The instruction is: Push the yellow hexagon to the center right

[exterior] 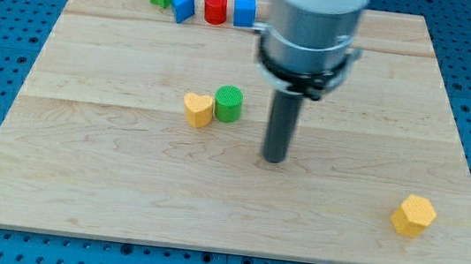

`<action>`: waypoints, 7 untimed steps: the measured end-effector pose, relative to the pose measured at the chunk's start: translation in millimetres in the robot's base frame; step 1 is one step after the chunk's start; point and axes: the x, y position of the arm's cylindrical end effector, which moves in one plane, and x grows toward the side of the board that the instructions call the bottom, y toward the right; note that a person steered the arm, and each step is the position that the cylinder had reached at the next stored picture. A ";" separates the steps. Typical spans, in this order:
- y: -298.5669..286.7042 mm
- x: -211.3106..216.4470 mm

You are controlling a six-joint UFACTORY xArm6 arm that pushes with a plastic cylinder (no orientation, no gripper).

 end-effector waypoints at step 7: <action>188.2 -9.2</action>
